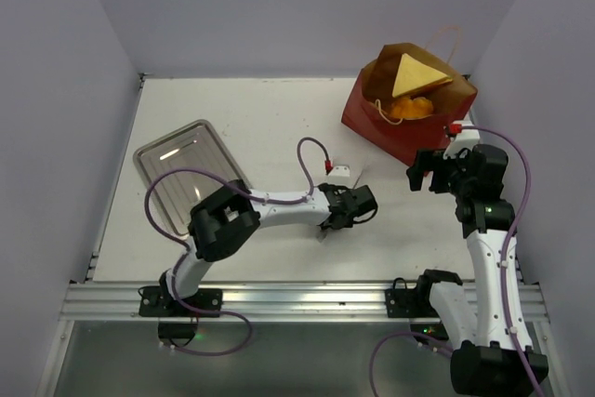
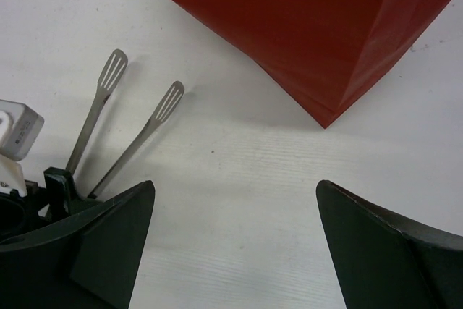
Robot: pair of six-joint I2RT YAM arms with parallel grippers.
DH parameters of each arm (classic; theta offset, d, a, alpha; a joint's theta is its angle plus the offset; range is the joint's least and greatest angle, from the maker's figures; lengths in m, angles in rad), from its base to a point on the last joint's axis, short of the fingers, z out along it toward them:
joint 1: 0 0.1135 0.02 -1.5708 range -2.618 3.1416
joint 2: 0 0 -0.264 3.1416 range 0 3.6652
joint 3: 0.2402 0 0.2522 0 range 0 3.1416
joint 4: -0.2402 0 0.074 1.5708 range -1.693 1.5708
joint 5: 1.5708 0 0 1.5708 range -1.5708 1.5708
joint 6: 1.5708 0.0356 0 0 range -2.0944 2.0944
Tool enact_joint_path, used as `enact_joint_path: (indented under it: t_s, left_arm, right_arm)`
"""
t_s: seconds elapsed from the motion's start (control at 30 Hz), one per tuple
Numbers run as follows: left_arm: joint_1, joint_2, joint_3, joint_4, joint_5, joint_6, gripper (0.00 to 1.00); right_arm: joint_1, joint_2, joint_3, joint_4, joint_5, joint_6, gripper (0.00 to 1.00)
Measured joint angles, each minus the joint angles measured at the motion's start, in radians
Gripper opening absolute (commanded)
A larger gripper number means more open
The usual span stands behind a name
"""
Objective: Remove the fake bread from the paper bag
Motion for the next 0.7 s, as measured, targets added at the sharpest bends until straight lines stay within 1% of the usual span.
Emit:
enact_joint_path:
  t_s: [0.1, 0.17, 0.33, 0.43, 0.5, 0.6, 0.63, 0.7]
  left_arm:
    - [0.031, -0.062, -0.1, 0.069, 0.013, 0.089, 0.7]
    - [0.056, -0.089, -0.14, 0.116, 0.045, 0.169, 0.72]
    - [0.114, -0.103, -0.17, 0.23, 0.135, 0.385, 0.79]
    - [0.141, -0.104, -0.182, 0.293, 0.185, 0.493, 0.79]
    - [0.155, -0.112, -0.203, 0.335, 0.22, 0.549, 0.78]
    - [0.166, -0.136, -0.247, 0.388, 0.254, 0.611, 0.69]
    - [0.166, -0.143, -0.262, 0.405, 0.264, 0.628, 0.63]
    - [0.168, -0.157, -0.289, 0.433, 0.278, 0.656, 0.59]
  right_arm:
    - [0.0, 0.0, -0.001, 0.0, -0.003, 0.0, 0.99]
    - [0.0, 0.0, -0.001, 0.0, -0.005, 0.0, 0.99]
    - [0.0, 0.0, -0.003, 0.0, -0.016, 0.0, 0.99]
    - [0.0, 0.001, -0.004, 0.0, -0.021, -0.001, 0.99]
    - [0.0, 0.001, -0.004, 0.0, -0.023, -0.001, 0.99]
    - [0.0, 0.001, -0.004, -0.001, -0.026, -0.004, 0.99]
    - [0.0, 0.002, -0.004, 0.0, -0.029, -0.005, 0.99]
    - [0.0, 0.003, -0.004, -0.001, -0.035, -0.01, 0.99]
